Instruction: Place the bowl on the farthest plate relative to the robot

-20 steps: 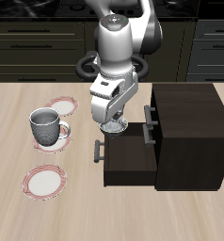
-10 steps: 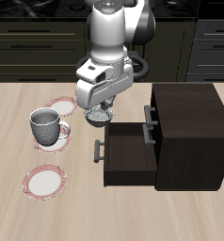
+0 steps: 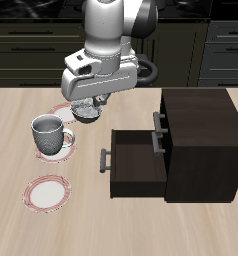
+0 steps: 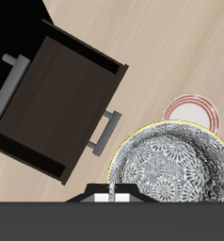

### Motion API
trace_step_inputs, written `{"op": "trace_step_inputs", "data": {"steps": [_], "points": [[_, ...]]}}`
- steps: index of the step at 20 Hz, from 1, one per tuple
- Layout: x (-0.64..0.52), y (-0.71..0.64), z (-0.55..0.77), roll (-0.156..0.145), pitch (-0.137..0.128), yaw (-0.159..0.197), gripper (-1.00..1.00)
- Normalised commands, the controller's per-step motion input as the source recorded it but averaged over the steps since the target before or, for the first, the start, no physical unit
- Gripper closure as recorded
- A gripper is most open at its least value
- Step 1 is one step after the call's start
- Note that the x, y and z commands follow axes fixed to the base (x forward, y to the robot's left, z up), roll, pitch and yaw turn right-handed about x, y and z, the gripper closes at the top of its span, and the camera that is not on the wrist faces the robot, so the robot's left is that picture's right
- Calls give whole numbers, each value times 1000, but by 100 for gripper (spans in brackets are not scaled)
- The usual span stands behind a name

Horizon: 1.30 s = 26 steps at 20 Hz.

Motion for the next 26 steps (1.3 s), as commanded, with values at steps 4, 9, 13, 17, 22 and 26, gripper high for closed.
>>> {"op": "trace_step_inputs", "data": {"steps": [4, 9, 13, 17, 22, 26], "points": [[24, -114, 161, -9, 16, -217, 100], [40, -73, 142, -9, 5, -140, 100], [49, 9, 64, -9, -11, -70, 100], [120, -181, 218, -1, 16, -177, 100], [104, -172, 155, -21, -13, -122, 100], [124, -133, 217, -17, -14, -84, 100]]}}
